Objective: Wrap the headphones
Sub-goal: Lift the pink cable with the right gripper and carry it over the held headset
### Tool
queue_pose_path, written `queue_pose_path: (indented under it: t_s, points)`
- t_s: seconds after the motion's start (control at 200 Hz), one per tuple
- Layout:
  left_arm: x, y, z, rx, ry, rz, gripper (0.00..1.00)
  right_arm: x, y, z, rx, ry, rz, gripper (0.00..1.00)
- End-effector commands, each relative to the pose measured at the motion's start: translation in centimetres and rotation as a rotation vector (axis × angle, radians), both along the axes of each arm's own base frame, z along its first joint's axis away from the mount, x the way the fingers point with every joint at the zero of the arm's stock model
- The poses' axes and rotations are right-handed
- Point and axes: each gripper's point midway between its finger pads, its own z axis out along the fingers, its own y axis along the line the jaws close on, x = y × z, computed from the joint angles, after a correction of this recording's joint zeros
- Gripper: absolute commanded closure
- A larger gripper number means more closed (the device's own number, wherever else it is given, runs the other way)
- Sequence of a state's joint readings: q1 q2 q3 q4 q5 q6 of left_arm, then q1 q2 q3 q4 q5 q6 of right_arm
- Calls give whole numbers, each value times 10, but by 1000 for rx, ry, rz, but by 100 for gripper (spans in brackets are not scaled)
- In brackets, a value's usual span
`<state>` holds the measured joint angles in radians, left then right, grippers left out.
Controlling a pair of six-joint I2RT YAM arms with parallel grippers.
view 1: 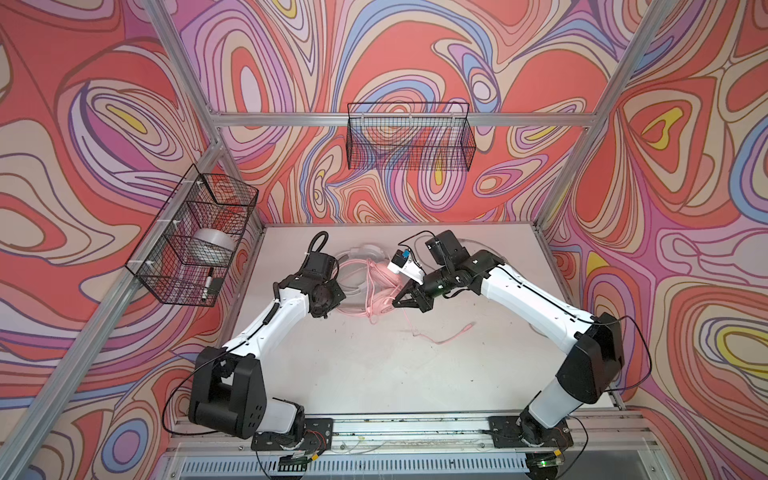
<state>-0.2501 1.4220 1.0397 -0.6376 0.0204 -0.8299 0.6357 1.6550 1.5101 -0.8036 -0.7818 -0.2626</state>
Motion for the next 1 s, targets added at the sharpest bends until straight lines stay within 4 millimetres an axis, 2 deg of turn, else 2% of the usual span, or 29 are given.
queue_pose_path:
  t_s: [0.0, 0.225, 0.446, 0.546, 0.686, 0.796, 0.816, 0.992]
  points:
    - [6, -3, 12, -11, -34, 4, 100, -14, 5, 12, 31, 15, 76, 100]
    - [10, -8, 15, -30, -38, -8, 100, -28, 8, -11, -25, 56, 97, 100]
    - [6, -8, 5, -13, 1, -28, 100, -14, 19, 8, 38, -14, 59, 100]
    - [4, -10, 2, -10, 11, -43, 100, -2, 24, 14, 48, -39, 33, 100]
    - [-1, -12, -1, 21, 33, -86, 100, 28, 29, 15, -5, -76, -69, 100]
    - [-5, -13, -3, 45, 46, -129, 100, 43, 33, 25, -9, -96, -120, 100]
    - [-6, -13, -4, 49, 49, -136, 100, 48, 35, 15, -25, -83, -126, 100]
    - [-13, -8, -5, 94, 80, -172, 100, 76, 28, 18, -27, -81, -213, 100]
